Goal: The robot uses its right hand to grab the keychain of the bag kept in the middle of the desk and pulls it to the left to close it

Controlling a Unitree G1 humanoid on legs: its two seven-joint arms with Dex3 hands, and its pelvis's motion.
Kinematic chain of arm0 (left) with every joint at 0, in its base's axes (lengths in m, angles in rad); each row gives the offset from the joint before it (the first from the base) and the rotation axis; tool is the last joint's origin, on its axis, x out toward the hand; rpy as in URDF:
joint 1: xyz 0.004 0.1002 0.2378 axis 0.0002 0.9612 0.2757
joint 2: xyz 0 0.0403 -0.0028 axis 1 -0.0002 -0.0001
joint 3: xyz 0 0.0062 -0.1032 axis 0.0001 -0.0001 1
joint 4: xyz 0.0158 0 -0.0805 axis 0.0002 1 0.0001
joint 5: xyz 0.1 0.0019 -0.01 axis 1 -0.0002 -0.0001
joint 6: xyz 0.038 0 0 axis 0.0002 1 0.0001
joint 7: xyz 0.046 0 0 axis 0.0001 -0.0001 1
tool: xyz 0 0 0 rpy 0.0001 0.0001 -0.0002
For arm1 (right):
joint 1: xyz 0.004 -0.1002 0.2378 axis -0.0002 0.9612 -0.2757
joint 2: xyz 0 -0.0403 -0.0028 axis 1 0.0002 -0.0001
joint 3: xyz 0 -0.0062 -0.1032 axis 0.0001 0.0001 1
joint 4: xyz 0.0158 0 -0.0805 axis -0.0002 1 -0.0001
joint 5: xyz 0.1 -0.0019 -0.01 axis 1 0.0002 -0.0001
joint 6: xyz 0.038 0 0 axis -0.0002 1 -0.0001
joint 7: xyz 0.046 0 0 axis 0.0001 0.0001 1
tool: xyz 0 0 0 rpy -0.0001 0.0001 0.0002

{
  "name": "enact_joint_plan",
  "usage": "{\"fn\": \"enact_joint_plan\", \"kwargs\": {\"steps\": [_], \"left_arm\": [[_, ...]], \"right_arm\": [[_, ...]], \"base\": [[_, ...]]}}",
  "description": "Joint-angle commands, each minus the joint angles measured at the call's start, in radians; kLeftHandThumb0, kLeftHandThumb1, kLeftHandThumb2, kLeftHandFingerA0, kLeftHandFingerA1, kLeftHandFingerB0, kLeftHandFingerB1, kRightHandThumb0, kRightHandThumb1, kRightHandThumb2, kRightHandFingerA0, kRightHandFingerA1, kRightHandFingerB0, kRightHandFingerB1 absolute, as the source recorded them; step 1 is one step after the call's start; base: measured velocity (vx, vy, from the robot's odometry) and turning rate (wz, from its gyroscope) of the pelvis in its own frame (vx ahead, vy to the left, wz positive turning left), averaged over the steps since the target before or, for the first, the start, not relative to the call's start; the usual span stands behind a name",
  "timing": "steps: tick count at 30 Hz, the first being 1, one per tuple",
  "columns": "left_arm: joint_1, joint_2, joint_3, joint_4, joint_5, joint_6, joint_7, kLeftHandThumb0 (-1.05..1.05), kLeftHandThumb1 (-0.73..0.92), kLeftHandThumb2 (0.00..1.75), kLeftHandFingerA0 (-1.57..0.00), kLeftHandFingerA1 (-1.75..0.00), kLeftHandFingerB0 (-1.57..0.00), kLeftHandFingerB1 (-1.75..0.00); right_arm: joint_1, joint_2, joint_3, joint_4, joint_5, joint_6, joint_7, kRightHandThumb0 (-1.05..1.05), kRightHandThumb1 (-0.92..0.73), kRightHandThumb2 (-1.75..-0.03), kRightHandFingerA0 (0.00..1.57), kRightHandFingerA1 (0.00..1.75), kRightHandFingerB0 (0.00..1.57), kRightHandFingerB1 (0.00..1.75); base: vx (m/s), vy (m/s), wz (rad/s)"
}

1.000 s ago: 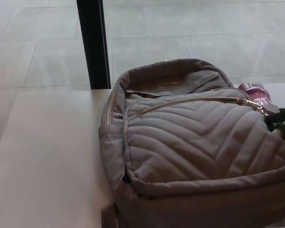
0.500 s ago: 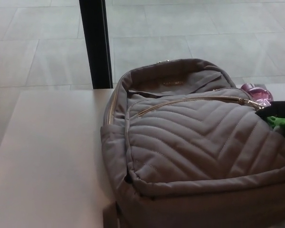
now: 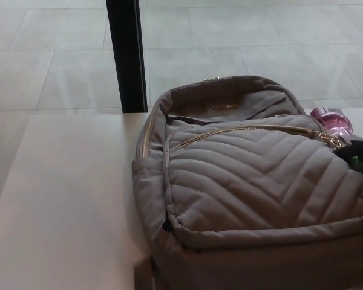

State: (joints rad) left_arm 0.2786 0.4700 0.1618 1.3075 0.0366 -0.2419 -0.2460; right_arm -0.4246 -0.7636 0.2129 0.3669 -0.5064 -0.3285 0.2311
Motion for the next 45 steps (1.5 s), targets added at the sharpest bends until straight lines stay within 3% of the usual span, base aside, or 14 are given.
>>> {"fn": "enact_joint_plan", "kwargs": {"steps": [1, 8, 14, 15, 16, 19, 23, 26, 28, 32, 33, 35, 36, 45], "left_arm": [[0.011, 0.009, -0.007, 0.003, 0.010, -0.029, -0.007, -1.05, 0.91, 0.83, -0.67, -1.03, -0.43, -0.99], [0.013, 0.002, -0.020, 0.015, 0.018, -0.034, 0.008, -1.05, 0.91, 0.85, -0.65, -1.01, -0.40, -0.98], [0.018, 0.002, -0.024, 0.018, 0.020, -0.048, 0.008, -1.05, 0.92, 0.88, -0.61, -1.03, -0.40, -0.99], [0.018, 0.002, -0.024, 0.018, 0.020, -0.049, 0.008, -1.05, 0.91, 0.84, -0.61, -1.00, -0.39, -0.96], [0.017, 0.001, -0.028, 0.019, 0.024, -0.051, 0.013, -1.05, 0.91, 0.86, -0.64, -1.03, -0.41, -1.00], [0.023, 0.006, -0.024, 0.011, 0.015, -0.068, -0.005, -1.05, 0.91, 0.90, -0.63, -1.08, -0.42, -1.01], [0.025, 0.006, -0.030, 0.011, 0.022, -0.083, -0.001, -1.05, 0.92, 0.89, -0.65, -1.04, -0.46, -0.99], [0.019, 0.006, -0.030, 0.016, 0.024, -0.082, 0.000, -1.05, 0.90, 0.84, -0.70, -1.03, -0.49, -1.00], [0.014, 0.006, -0.027, 0.015, 0.022, -0.079, -0.001, -1.05, 0.91, 0.88, -0.69, -1.06, -0.52, -1.02], [0.020, 0.007, -0.023, 0.013, 0.020, -0.093, -0.009, -1.05, 0.89, 0.85, -0.71, -1.05, -0.53, -1.01], [0.019, 0.006, -0.016, 0.013, 0.012, -0.087, -0.015, -1.05, 0.89, 0.83, -0.70, -1.05, -0.55, -0.99], [0.019, 0.006, -0.016, 0.011, 0.013, -0.087, -0.016, -1.05, 0.89, 0.88, -0.75, -1.05, -0.58, -1.00], [0.020, 0.007, -0.013, 0.009, 0.010, -0.092, -0.022, -1.05, 0.89, 0.83, -0.74, -1.07, -0.60, -1.01], [0.012, 0.001, -0.004, 0.012, 0.009, -0.076, -0.029, -1.05, 0.89, 0.86, -0.71, -1.04, -0.60, -0.94]], "right_arm": [[0.043, 0.020, 0.004, 0.050, -0.028, 0.021, -0.039, -0.23, -0.75, -0.64, 0.76, 1.42, 0.46, 0.40], [0.050, 0.126, -0.076, 0.110, 0.096, 0.063, -0.041, -0.16, -0.78, -0.63, 0.76, 1.48, 0.61, 0.50], [0.063, 0.200, -0.148, 0.138, 0.152, 0.097, -0.060, -0.13, -0.75, -0.62, 0.81, 1.58, 0.29, 0.36], [0.062, 0.202, -0.151, 0.138, 0.150, 0.097, -0.059, -0.09, -0.50, -0.95, 1.05, 1.17, 0.10, 0.49], [0.067, 0.214, -0.157, 0.128, 0.150, 0.145, -0.057, -0.15, -0.71, -0.61, 0.94, 1.23, 0.14, 0.30], [0.076, 0.217, -0.143, 0.102, 0.121, 0.208, -0.048, -0.18, -0.66, -0.61, 0.99, 0.96, 0.01, 0.23], [0.084, 0.215, -0.138, 0.088, 0.117, 0.220, -0.048, -0.30, -0.52, -0.80, 0.99, 0.95, 0.00, 0.18], [0.076, 0.193, -0.119, 0.095, 0.104, 0.202, -0.033, -0.30, -0.64, -0.59, 0.97, 0.78, 0.00, 0.20], [0.073, 0.184, -0.110, 0.094, 0.103, 0.199, -0.028, -0.37, -0.52, -0.81, 0.92, 0.83, 0.00, 0.14], [0.065, 0.155, -0.078, 0.099, 0.091, 0.181, -0.010, -0.31, -0.62, -0.59, 0.97, 0.82, 0.11, 0.25], [0.066, 0.144, -0.070, 0.085, 0.091, 0.188, 0.003, -0.26, -0.44, -0.92, 0.93, 0.96, 0.00, 0.45], [0.067, 0.128, -0.059, 0.063, 0.087, 0.201, 0.021, -0.26, -0.43, -0.91, 0.93, 1.00, 0.03, 0.46], [0.068, 0.123, -0.057, 0.054, 0.091, 0.208, 0.025, -0.31, -0.63, -0.59, 0.90, 1.05, 0.18, 0.28], [0.066, 0.109, -0.052, 0.000, 0.114, 0.292, 0.087, -0.19, -0.76, -0.65, 0.79, 1.43, 0.69, 0.47]], "base": [[0.00, 0.000, 0.00], [0.00, 0.000, 0.00], [0.00, 0.000, 0.00], [0.00, 0.000, 0.00], [0.00, 0.000, 0.00], [0.00, 0.000, 0.00], [0.00, 0.000, 0.00], [0.00, 0.000, 0.00], [0.00, 0.000, 0.00], [0.00, 0.000, 0.00], [0.00, 0.000, 0.00], [0.00, 0.000, 0.00], [0.00, 0.000, 0.00], [0.00, 0.000, 0.00]]}}
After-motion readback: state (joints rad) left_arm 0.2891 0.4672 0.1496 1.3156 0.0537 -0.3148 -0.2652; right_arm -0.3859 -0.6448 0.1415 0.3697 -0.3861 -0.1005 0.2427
